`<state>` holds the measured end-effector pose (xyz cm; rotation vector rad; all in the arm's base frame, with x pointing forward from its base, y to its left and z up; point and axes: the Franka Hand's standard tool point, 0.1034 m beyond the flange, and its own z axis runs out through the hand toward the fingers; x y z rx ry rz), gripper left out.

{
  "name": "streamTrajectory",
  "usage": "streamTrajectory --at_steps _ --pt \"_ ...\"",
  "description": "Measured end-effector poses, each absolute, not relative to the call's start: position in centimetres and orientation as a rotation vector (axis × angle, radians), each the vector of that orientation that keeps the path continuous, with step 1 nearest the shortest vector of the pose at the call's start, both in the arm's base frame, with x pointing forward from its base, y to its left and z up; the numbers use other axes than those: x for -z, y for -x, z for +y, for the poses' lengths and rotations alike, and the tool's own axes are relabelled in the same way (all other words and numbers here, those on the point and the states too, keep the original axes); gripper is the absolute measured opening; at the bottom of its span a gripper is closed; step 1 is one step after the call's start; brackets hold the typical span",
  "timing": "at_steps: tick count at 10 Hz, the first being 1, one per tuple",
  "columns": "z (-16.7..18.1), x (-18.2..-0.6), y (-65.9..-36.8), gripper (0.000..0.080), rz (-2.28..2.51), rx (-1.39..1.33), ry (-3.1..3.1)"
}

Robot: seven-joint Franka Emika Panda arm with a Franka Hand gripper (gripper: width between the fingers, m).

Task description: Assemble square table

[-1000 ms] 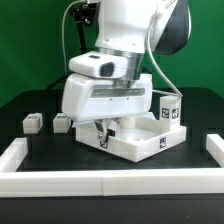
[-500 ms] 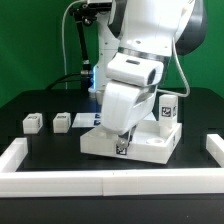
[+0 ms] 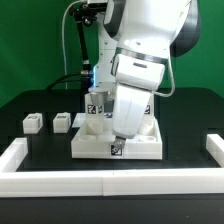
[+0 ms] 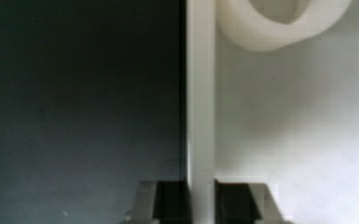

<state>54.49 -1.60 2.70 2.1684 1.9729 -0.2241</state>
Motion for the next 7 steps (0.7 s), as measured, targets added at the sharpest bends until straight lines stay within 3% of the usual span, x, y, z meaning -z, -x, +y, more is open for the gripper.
streamTrajectory --at_steps 4,7 --pt "4.5 -2.6 -58.2 0.0063 1.973 0.224 -2.192" --pt "4.6 -2.3 -58.7 0.0063 1.967 0.224 -2.197"
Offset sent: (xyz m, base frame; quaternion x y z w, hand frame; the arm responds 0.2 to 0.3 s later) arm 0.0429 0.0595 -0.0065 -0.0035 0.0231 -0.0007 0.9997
